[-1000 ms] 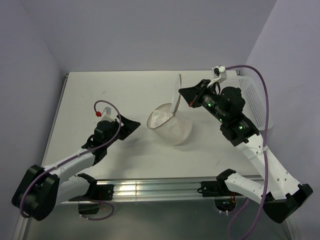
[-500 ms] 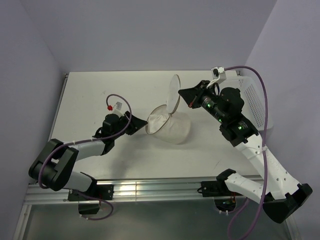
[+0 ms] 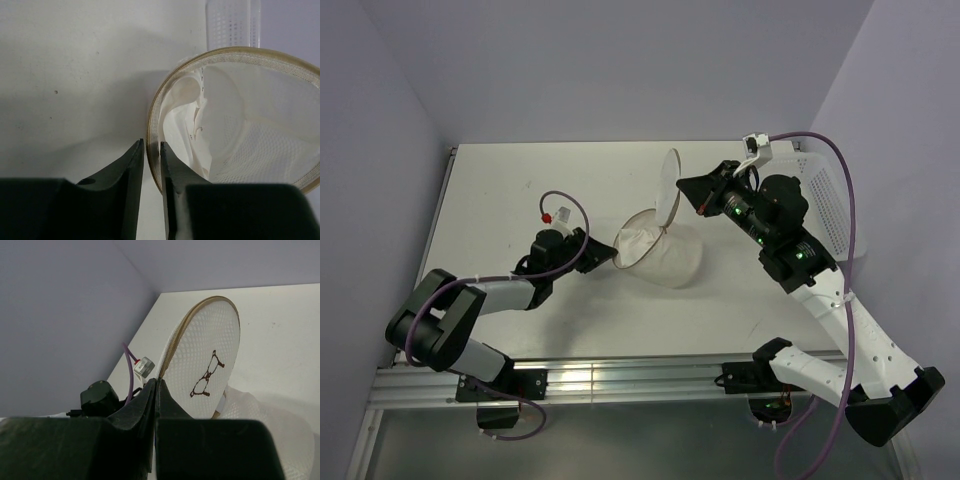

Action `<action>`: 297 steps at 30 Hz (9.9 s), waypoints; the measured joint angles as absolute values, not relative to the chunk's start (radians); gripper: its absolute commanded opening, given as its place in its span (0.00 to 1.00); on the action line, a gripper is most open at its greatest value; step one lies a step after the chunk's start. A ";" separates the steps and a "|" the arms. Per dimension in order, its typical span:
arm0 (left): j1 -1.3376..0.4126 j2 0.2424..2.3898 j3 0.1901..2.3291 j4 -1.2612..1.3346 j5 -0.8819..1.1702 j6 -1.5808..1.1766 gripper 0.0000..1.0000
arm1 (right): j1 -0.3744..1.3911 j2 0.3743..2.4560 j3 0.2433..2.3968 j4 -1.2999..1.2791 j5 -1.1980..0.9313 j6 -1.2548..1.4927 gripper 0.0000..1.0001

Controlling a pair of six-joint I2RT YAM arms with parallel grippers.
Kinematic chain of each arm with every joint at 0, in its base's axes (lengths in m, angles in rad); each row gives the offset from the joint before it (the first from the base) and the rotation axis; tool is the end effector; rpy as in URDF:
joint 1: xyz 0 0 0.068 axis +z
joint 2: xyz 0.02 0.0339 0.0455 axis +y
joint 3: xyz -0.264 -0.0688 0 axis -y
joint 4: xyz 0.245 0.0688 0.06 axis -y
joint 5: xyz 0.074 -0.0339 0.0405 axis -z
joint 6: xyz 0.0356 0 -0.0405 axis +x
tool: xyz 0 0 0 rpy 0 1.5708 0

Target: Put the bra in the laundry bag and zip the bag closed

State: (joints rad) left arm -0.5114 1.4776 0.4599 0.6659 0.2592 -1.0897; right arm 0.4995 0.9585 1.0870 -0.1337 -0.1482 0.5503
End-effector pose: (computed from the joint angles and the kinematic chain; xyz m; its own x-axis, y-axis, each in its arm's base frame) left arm 0.2371 -0.1435 0.1620 -0.7444 -0.5648 -0.3561 0.0496 0.4851 -0.8731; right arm 0.1843 0.1065 0.4199 -0.3194 0.4149 -0.8520 -0.5119 0.6810 0.5236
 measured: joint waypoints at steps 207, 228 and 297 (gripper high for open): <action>-1.340 1.216 0.673 -0.060 -0.916 -0.958 0.00 | 0.641 1.089 0.460 0.389 0.001 0.973 0.00; -1.320 1.268 0.750 0.048 -0.877 -0.779 0.01 | 0.419 1.058 0.682 0.136 -0.180 0.712 0.79; -0.981 1.486 0.985 0.070 -0.165 -0.337 0.40 | 0.612 1.028 0.455 0.296 0.015 0.904 0.00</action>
State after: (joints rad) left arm -0.9810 1.4864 0.9852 0.0704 -0.1646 -0.3374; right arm 0.6121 1.0279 0.4545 0.2958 0.0151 0.9035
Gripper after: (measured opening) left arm 0.372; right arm 0.138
